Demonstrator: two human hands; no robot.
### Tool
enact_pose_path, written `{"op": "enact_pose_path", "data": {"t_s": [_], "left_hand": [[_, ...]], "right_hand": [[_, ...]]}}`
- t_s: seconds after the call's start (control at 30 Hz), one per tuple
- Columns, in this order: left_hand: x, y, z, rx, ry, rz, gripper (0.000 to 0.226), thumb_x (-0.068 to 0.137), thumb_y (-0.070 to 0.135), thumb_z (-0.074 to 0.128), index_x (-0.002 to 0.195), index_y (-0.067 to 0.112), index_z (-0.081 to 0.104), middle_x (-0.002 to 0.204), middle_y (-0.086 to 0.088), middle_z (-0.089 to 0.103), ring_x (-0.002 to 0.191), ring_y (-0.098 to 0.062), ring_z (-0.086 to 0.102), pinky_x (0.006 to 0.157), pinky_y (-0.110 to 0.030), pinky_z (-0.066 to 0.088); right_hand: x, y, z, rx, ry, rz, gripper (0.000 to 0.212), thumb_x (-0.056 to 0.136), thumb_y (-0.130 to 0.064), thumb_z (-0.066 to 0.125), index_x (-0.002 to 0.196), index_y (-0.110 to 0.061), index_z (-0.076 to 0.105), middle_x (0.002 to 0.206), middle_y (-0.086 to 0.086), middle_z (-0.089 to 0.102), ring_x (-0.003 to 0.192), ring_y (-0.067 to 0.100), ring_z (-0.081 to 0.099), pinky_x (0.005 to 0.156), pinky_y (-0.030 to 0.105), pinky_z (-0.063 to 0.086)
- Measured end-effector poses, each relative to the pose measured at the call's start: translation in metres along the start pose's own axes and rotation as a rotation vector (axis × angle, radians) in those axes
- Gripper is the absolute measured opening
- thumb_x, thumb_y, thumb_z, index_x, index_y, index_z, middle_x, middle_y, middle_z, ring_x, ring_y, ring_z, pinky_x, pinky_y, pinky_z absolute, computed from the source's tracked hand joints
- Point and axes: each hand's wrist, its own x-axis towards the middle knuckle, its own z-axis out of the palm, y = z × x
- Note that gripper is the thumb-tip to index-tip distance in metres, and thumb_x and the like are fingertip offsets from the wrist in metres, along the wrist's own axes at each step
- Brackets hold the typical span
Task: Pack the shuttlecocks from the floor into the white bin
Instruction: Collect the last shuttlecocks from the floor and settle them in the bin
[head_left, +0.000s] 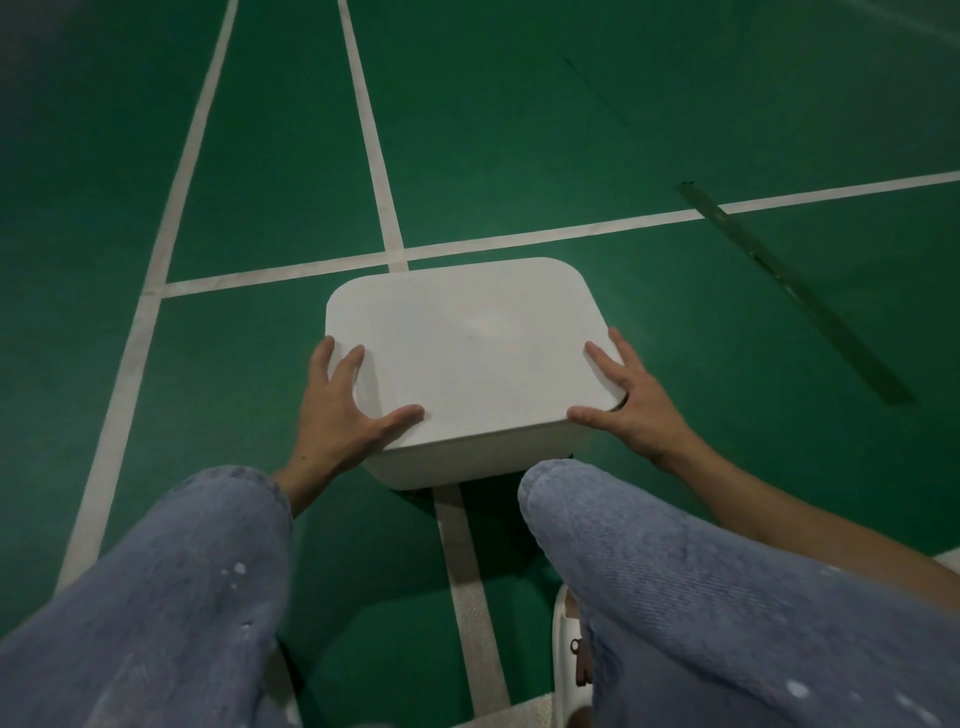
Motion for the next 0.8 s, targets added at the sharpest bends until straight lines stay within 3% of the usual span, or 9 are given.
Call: {"op": "enact_pose_path", "data": {"t_s": [0.23,0.37,0.5,0.63,0.8], "left_hand": [[0.002,-0.002,0.001,0.050,-0.010,0.013,0.110,0.058,0.073,0.067,0.146,0.017,0.032,0.159,-0.002,0.004,0.145,-0.024,0.011,0.116,-0.045,0.021],[0.003,-0.002,-0.006,0.159,-0.081,0.059,0.118,0.058,0.089,0.049,0.146,0.013,0.030,0.159,-0.007,0.005,0.145,-0.028,0.006,0.117,-0.048,0.016],[0.018,0.004,-0.014,0.358,-0.066,0.189,0.116,0.056,0.092,0.025,0.137,0.010,0.040,0.157,-0.009,0.013,0.145,-0.031,0.007,0.117,-0.053,0.010],[0.049,0.010,-0.014,0.437,-0.156,0.257,0.131,0.050,0.099,0.019,0.148,0.012,0.021,0.160,-0.006,0.000,0.147,-0.027,-0.002,0.117,-0.052,0.001],[0.096,0.004,-0.009,0.489,-0.195,0.229,0.138,0.044,0.103,0.008,0.152,0.016,0.002,0.160,-0.004,-0.012,0.146,-0.023,-0.013,0.116,-0.048,-0.008]], "right_hand": [[0.001,0.001,0.000,-0.021,-0.004,0.007,0.087,0.071,-0.032,0.082,0.147,-0.028,0.038,0.161,-0.015,0.003,0.141,0.002,0.013,0.108,0.021,0.016],[0.003,-0.003,-0.005,-0.109,0.005,0.015,0.091,0.062,-0.050,0.078,0.143,-0.027,0.044,0.160,-0.011,0.010,0.145,0.009,0.013,0.115,0.030,0.017],[0.017,-0.018,-0.011,-0.268,0.099,-0.012,0.088,0.058,-0.064,0.074,0.134,-0.024,0.054,0.157,-0.001,0.017,0.145,0.019,0.018,0.117,0.041,0.020],[0.052,-0.037,-0.003,-0.559,0.016,-0.047,0.107,0.064,-0.075,0.066,0.151,-0.027,0.026,0.161,-0.004,-0.007,0.149,0.020,-0.010,0.120,0.048,0.006],[0.099,-0.055,0.020,-0.716,-0.022,-0.084,0.116,0.067,-0.089,0.044,0.154,-0.029,-0.003,0.160,-0.001,-0.021,0.146,0.020,-0.020,0.120,0.048,-0.004]]}}
